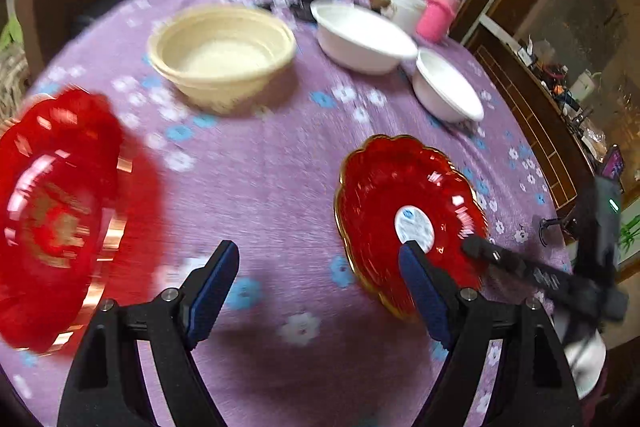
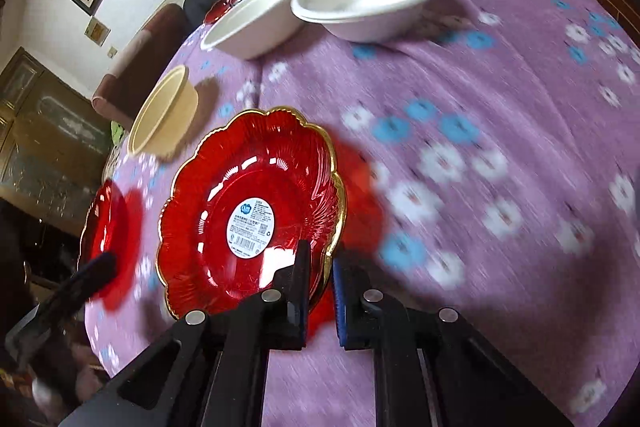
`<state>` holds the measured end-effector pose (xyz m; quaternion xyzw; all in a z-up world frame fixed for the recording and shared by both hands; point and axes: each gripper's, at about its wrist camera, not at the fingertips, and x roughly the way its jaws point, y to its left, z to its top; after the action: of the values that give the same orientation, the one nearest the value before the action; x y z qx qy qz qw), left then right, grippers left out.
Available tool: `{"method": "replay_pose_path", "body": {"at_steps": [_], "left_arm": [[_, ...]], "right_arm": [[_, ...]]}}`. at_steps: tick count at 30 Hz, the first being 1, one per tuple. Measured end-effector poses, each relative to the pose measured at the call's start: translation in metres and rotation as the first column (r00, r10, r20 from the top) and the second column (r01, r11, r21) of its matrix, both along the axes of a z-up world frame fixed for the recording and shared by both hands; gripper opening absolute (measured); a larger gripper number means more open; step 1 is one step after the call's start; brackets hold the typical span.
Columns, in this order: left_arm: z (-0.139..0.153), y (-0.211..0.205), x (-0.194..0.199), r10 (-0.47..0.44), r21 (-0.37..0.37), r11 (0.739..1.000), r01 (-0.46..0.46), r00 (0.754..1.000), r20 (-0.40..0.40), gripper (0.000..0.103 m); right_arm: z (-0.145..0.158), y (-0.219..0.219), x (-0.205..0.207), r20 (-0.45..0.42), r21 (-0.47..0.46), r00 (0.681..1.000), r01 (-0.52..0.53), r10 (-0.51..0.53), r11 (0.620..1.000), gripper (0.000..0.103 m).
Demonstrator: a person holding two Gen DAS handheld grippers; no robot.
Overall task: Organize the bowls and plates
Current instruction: 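Close both grippers on the rim of the gold-rimmed red plate, then carry the gold-rimmed plate onto the wedding-print plate and open both grippers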
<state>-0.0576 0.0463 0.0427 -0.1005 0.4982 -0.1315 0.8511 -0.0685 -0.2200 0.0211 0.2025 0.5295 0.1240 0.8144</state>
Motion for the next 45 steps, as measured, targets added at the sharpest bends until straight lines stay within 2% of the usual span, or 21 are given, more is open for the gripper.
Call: {"method": "replay_pose_path", "body": {"at_steps": [4, 7, 9, 13, 14, 17, 21, 24, 30, 38, 40, 41, 42, 45], "left_arm": [[-0.024, -0.018, 0.017, -0.02, -0.037, 0.999, 0.017, 0.997, -0.076, 0.081], [-0.025, -0.033, 0.025, -0.032, -0.005, 0.999, 0.031, 0.999, -0.043, 0.081], [-0.025, -0.042, 0.029, -0.055, 0.005, 0.998, 0.055, 0.998, -0.031, 0.075], [-0.027, -0.06, 0.035, -0.085, 0.076, 0.993, 0.085, 0.996, -0.009, 0.056], [-0.027, -0.062, 0.035, -0.087, 0.09, 0.992, 0.087, 0.996, -0.002, 0.054], [-0.027, -0.066, 0.033, -0.074, 0.115, 0.991, 0.073, 0.997, 0.007, 0.054], [-0.025, -0.064, 0.03, -0.067, 0.103, 0.993, 0.066, 0.998, 0.003, 0.053], [-0.018, -0.06, 0.023, -0.071, 0.105, 0.992, 0.068, 0.997, 0.031, 0.046], [0.001, -0.038, 0.006, -0.037, 0.046, 0.998, 0.034, 0.996, 0.077, 0.045], [0.042, 0.035, -0.022, 0.092, -0.018, 0.996, -0.09, 0.984, 0.154, 0.045], [0.056, 0.064, -0.03, 0.147, -0.028, 0.989, -0.144, 0.972, 0.183, 0.045], [0.061, 0.077, -0.033, 0.171, -0.03, 0.985, -0.168, 0.966, 0.194, 0.045], [0.066, 0.09, -0.036, 0.198, -0.029, 0.98, -0.196, 0.958, 0.205, 0.045], [0.075, 0.129, -0.041, 0.271, -0.029, 0.962, -0.272, 0.936, 0.224, 0.046]], "right_arm": [[0.0, -0.004, -0.015, 0.01, -0.019, 1.0, -0.01, 0.01, 1.0, 0.011], [0.001, -0.003, -0.017, 0.026, -0.021, 1.0, -0.013, 0.014, 1.0, 0.013], [0.001, -0.004, -0.019, 0.041, -0.028, 0.999, -0.014, 0.015, 1.0, 0.013], [-0.002, -0.003, -0.019, 0.049, -0.008, 0.999, -0.005, 0.006, 1.0, 0.013], [-0.003, -0.003, -0.019, 0.055, -0.001, 0.999, -0.001, 0.001, 1.0, 0.013], [-0.003, -0.003, -0.017, 0.064, 0.003, 0.998, 0.012, -0.012, 1.0, 0.013], [-0.003, -0.005, -0.017, 0.066, 0.005, 0.998, 0.024, -0.024, 1.0, 0.013], [0.0, -0.001, -0.022, 0.075, -0.033, 0.997, 0.033, -0.03, 0.999, 0.013], [0.019, 0.011, -0.034, 0.125, -0.046, 0.992, 0.028, -0.022, 0.999, 0.013], [0.062, 0.07, -0.035, 0.2, -0.054, 0.977, -0.064, 0.074, 0.996, 0.013], [0.07, 0.092, -0.033, 0.218, -0.053, 0.97, -0.101, 0.111, 0.993, 0.013], [0.08, 0.12, -0.03, 0.24, -0.056, 0.958, -0.148, 0.157, 0.987, 0.014], [0.08, 0.12, -0.03, 0.24, -0.056, 0.958, -0.148, 0.157, 0.987, 0.014], [0.092, 0.165, -0.026, 0.264, -0.063, 0.937, -0.22, 0.229, 0.973, 0.014]]}}
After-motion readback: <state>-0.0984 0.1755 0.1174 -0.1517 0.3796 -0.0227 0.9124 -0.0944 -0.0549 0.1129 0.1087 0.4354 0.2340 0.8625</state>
